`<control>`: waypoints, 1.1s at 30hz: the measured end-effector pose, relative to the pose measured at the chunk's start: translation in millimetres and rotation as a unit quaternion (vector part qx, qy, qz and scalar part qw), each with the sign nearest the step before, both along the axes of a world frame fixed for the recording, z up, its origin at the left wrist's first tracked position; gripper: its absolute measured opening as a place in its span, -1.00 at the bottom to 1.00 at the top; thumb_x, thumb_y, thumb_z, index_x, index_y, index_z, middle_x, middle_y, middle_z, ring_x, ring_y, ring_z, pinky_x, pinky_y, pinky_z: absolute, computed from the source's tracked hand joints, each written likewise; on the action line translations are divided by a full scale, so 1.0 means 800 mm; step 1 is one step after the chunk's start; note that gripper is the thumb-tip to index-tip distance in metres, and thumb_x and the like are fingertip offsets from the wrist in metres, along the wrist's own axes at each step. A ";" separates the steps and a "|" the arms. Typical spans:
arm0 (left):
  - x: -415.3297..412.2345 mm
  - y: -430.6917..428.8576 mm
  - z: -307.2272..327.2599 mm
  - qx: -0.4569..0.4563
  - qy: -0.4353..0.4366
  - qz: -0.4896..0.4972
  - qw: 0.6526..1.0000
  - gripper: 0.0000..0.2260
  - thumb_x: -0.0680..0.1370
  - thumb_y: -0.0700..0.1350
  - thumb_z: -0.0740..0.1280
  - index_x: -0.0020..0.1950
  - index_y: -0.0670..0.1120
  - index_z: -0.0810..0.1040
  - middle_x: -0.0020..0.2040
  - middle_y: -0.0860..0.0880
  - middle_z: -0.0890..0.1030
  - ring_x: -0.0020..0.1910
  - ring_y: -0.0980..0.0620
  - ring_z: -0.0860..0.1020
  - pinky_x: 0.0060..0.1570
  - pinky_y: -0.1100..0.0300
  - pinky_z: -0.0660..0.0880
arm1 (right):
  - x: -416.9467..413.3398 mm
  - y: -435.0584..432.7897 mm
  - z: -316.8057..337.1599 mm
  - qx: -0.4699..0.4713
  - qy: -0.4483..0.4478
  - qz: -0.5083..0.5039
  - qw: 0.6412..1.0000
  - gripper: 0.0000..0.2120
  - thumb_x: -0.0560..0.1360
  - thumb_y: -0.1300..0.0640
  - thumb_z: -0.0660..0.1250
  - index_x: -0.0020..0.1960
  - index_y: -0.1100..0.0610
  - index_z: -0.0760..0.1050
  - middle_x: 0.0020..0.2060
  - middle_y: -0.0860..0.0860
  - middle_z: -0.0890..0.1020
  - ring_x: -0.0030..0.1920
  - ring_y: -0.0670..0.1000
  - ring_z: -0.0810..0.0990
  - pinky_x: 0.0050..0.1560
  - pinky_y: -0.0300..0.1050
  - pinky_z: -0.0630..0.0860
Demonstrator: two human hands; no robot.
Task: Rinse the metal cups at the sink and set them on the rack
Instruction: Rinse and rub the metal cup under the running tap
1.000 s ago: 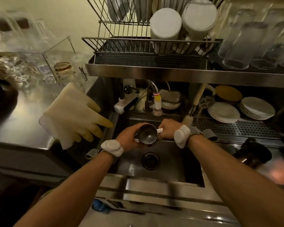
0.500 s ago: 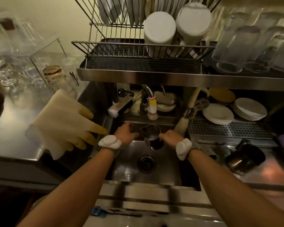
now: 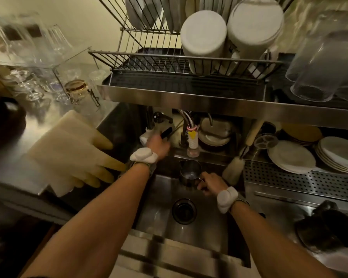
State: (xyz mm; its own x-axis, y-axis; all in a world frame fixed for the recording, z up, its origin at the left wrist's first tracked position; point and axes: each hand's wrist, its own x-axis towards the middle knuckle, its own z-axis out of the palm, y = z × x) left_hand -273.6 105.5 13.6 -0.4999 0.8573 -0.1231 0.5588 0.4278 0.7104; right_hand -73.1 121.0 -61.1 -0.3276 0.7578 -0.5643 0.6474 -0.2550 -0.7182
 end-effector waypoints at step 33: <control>-0.033 0.093 0.031 -0.171 0.420 -0.177 0.873 -0.48 0.60 -0.13 0.18 0.52 -0.23 0.11 0.52 -0.25 0.14 0.52 -0.20 0.15 0.51 -0.03 0.07 | -0.002 0.035 0.002 0.066 -0.006 0.062 0.996 -0.67 0.64 0.13 -0.03 -0.01 0.24 0.48 -0.21 0.07 0.58 -0.17 0.14 0.52 -0.02 -0.03 0.49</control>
